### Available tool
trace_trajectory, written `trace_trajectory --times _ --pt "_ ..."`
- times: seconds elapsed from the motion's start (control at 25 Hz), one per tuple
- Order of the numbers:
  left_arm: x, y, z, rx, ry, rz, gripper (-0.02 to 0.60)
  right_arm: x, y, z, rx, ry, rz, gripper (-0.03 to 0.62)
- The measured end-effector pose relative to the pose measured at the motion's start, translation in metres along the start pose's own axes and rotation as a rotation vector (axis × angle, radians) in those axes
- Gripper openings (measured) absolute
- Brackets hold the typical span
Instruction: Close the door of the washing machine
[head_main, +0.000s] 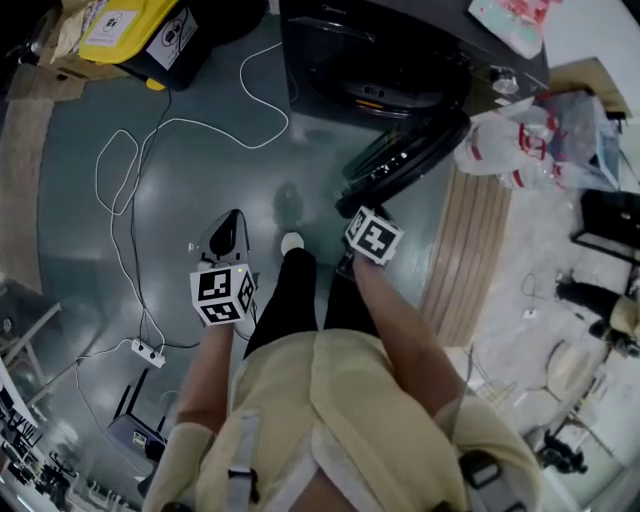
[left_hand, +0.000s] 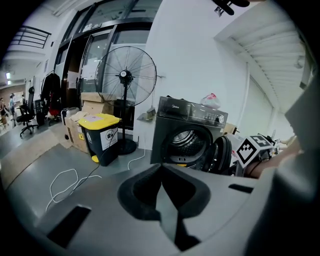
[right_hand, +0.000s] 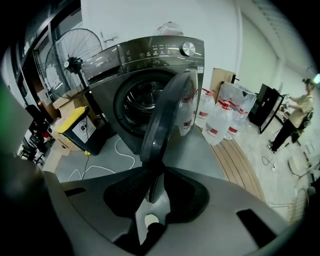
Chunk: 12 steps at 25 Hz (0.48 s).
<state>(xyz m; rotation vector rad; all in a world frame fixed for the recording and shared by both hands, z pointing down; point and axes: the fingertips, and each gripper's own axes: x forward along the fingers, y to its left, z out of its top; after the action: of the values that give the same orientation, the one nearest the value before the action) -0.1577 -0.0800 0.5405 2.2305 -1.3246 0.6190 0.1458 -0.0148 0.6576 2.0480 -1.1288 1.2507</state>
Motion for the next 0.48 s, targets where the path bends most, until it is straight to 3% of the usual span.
trace_trajectory --times 0.48 --pt "0.009 0.051 0.020 -0.082 -0.025 0.007 0.006 0.018 0.065 0.034 0.123 0.004 -0.006 0.090"
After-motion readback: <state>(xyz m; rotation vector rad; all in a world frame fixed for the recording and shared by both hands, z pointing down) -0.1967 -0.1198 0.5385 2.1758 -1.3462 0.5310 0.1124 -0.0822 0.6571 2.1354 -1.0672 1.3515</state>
